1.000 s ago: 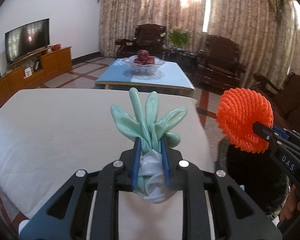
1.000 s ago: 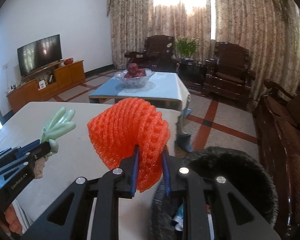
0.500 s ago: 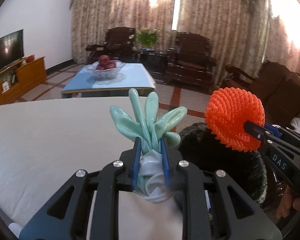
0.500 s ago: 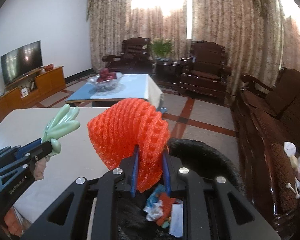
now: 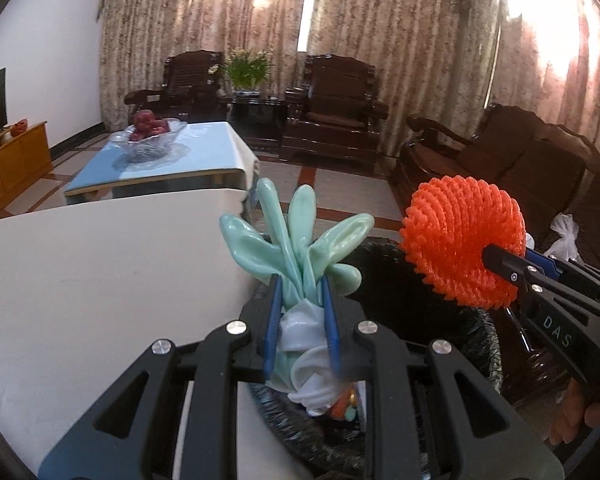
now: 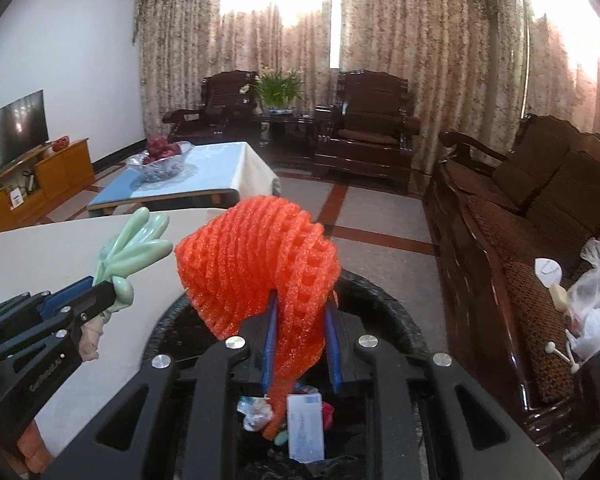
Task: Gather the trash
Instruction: 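Lift and carry the orange net and green glove over the black bin, then open both tools over the bin to drop the net and glove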
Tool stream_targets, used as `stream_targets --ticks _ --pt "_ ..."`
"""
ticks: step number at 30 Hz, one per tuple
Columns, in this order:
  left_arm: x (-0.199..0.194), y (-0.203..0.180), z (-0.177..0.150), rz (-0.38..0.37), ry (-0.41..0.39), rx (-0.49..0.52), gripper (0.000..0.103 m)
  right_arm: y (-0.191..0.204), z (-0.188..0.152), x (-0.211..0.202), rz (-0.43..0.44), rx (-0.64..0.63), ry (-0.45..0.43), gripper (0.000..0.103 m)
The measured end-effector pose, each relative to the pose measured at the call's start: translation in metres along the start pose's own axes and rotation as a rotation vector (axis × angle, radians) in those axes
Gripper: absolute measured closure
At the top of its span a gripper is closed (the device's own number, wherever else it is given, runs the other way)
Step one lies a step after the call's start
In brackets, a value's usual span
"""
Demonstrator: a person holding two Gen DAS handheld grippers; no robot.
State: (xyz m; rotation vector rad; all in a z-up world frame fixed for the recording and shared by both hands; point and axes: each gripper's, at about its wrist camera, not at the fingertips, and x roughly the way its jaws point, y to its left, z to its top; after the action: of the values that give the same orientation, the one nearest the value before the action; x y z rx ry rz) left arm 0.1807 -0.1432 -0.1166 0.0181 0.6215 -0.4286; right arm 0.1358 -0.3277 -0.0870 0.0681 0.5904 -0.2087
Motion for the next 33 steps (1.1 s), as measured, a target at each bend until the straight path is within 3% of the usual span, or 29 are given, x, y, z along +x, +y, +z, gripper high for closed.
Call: stream_targets --ticks 13,21,26,29,33 --pt "0.051 -0.033 -0.003 -0.065 0.027 0.04 0.084 -0.043 -0.015 0.025 -0.083 0.035 0.038 0.082" --pt "0.065 -0.025 -0.008 -0.079 0.058 0.052 0.082 -0.053 -0.025 0.046 -0.089 0.041 0.079 0.08" --pt "0.073 -0.02 -0.009 -0.09 0.099 0.035 0.063 -0.055 -0.033 0.055 -0.098 0.039 0.109 0.066" --pt "0.069 -0.016 -0.007 -0.085 0.092 0.034 0.055 -0.055 -0.037 0.056 -0.109 0.032 0.112 0.05" --pt "0.062 -0.007 -0.003 -0.064 0.069 0.03 0.032 -0.053 -0.037 0.051 -0.138 0.035 0.091 0.023"
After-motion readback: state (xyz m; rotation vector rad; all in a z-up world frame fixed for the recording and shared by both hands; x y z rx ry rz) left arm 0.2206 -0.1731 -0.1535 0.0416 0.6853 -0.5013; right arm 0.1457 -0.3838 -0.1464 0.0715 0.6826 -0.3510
